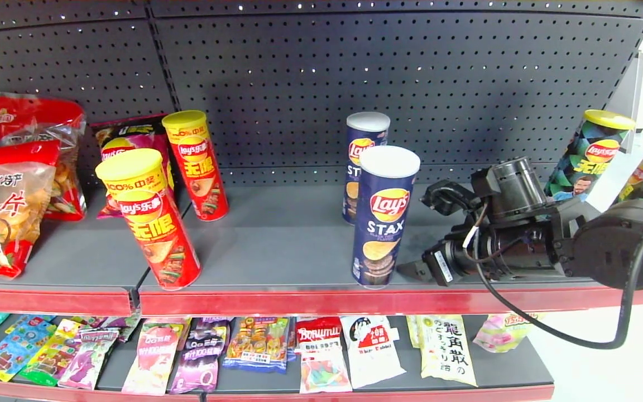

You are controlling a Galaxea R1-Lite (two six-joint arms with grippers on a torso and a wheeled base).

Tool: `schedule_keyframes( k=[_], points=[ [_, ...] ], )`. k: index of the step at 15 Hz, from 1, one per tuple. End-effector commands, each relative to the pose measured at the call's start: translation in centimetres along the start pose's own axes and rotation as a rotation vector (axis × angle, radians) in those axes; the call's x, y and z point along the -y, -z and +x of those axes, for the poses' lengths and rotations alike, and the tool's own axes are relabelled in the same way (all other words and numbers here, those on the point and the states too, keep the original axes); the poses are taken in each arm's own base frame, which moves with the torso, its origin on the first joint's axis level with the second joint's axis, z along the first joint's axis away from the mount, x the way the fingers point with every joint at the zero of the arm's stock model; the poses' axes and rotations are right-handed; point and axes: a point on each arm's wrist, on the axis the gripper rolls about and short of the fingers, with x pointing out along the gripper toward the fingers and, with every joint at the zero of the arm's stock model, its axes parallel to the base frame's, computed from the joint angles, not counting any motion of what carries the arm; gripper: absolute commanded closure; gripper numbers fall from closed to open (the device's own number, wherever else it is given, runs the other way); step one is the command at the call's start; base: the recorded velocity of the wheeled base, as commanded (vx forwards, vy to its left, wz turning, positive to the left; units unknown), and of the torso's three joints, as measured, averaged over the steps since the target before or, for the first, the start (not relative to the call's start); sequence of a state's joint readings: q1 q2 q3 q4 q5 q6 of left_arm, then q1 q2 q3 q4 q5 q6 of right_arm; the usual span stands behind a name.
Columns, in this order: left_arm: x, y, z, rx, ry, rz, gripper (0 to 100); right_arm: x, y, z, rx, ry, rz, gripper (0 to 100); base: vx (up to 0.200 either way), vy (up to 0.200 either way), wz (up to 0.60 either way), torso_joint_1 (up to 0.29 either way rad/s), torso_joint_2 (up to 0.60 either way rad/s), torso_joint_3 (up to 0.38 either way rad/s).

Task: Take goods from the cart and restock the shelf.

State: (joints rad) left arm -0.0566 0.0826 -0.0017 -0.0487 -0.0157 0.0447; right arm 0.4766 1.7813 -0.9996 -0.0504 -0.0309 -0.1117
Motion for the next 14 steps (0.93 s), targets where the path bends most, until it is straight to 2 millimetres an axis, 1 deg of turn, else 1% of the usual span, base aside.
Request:
schedule_keyframes(
  k=[1,6,7,14],
  points=[
    [0.0,0.0,0.0,-0.003,0.001,0.0,0,0.0,-0.1,0.0,0.001,0.0,-0.001,0,0.0,0.0,0.0,0.0,0.0,0.0],
    [0.0,0.0,0.0,-0.003,0.001,0.0,0,-0.5,-0.1,0.1,0.001,-0.013,-0.012,0,0.0,0.0,0.0,0.0,0.0,0.0],
    [0.0,0.0,0.0,-0.003,0.001,0.0,0,-1.0,-0.2,0.2,0.001,-0.024,-0.022,0,0.0,0.0,0.0,0.0,0.0,0.0],
    [0.0,0.0,0.0,-0.003,0.0,-0.002,0,-1.1,-0.4,0.5,0.003,-0.025,-0.023,0,0.0,0.0,0.0,0.0,0.0,0.0]
  ],
)
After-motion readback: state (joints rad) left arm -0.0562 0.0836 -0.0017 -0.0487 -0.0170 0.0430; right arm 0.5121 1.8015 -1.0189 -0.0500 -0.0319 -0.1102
